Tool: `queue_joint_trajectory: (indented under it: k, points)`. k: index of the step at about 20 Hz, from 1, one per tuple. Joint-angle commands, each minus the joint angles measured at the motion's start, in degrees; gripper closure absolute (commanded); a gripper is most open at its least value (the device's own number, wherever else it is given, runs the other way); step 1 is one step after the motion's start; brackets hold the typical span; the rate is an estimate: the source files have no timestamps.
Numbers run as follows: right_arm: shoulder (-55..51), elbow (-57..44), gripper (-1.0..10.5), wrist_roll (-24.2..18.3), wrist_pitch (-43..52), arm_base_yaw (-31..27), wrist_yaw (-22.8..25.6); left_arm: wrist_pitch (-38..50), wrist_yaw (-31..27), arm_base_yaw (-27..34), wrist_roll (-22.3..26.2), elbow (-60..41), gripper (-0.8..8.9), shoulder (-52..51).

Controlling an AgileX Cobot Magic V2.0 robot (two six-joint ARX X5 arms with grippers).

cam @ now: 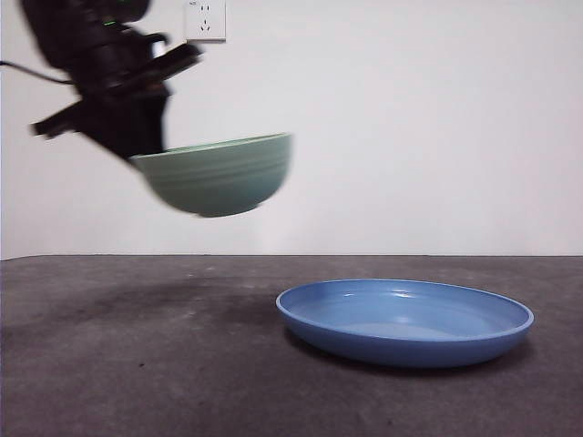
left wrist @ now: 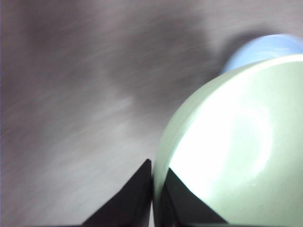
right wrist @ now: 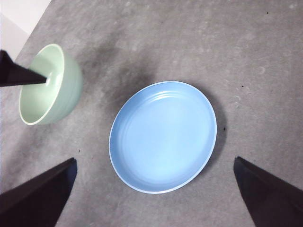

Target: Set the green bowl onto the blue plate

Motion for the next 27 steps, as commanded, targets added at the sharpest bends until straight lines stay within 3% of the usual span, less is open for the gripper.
queue_joint_trajectory:
  k: [1, 9, 19, 27]
  points:
    - [0.2, 0.9, 2.9, -0.1, 0.3, 0.2, -0.1, -1.1, 0.0, -4.6, -1.0, 5.6, 8.04, 5.1]
    - [0.2, 0.9, 2.9, -0.1, 0.3, 0.2, -0.1, -1.8, -2.4, -15.3, -1.0, 19.1, 8.04, 21.2]
    - [0.2, 0.9, 2.9, -0.3, 0.4, 0.2, -0.1, -0.8, -2.4, -17.4, -1.4, 22.4, 8.04, 29.9]
    - [0.2, 0.9, 2.9, -0.3, 0.4, 0.2, -0.1, -0.6, -2.4, -18.2, -1.2, 22.4, 7.85, 30.4]
